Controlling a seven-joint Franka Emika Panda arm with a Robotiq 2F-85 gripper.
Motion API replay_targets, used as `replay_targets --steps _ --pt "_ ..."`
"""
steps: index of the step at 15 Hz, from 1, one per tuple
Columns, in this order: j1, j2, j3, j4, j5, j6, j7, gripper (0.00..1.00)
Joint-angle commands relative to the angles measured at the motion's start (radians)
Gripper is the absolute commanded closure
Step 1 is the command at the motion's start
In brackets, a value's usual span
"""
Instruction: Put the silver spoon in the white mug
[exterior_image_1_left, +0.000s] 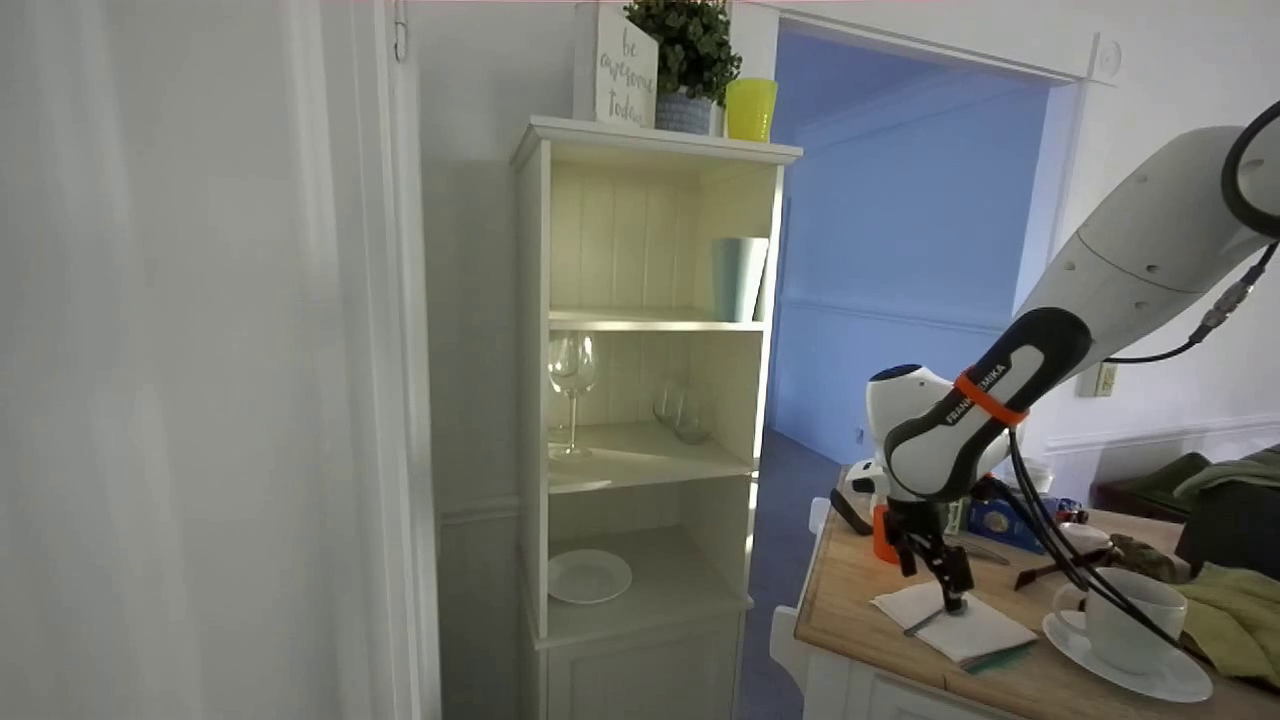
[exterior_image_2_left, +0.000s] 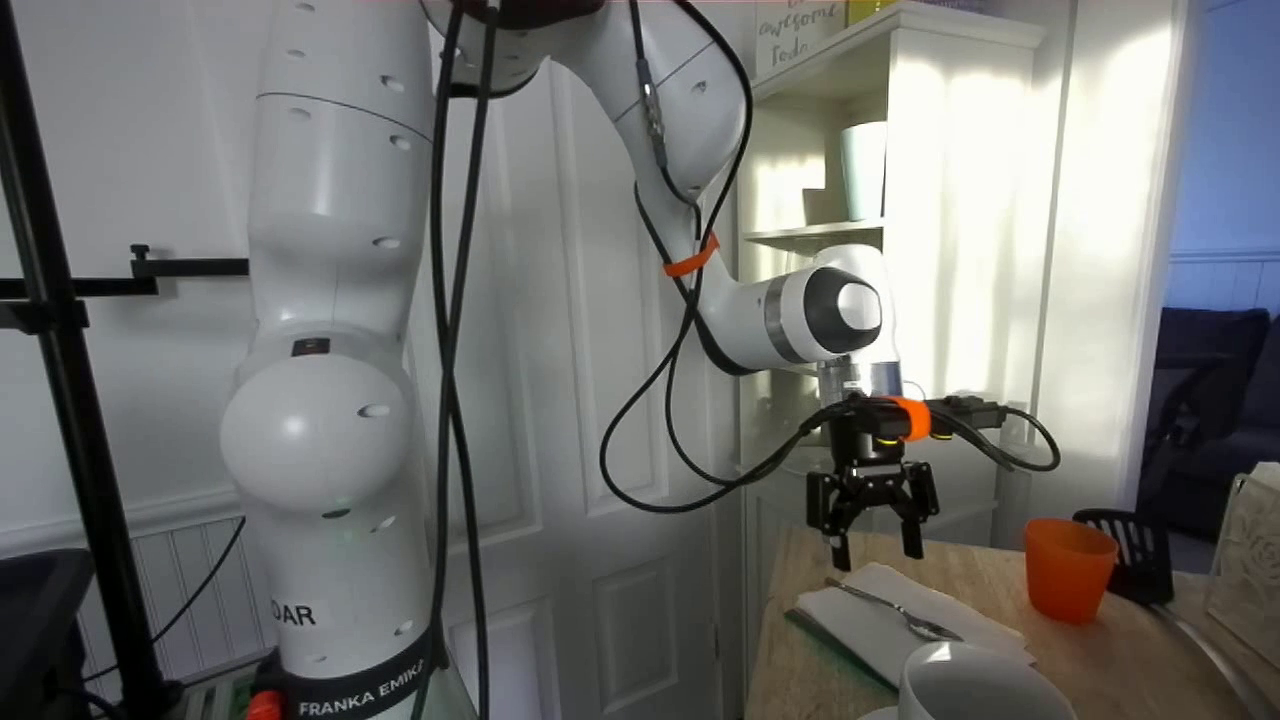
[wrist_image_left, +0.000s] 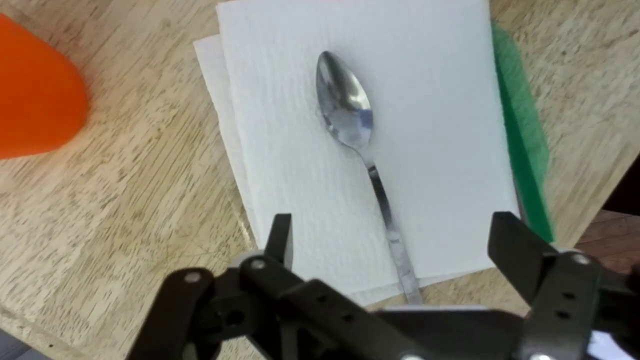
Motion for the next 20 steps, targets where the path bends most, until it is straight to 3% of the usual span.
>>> replay_targets --steps 1,14,18,20 --pt "-0.013 0.042 0.01 -0.007 -0.084 0.076 0.051 0.0" --pt "0.024 0.064 0.014 -0.067 -0.329 0.095 0.277 0.0" --pt "0.021 0.045 0.028 -0.083 -0.405 0.098 0.339 0.09" --pt "0.019 0.03 0.035 -0.094 -0.434 0.096 0.365 0.04"
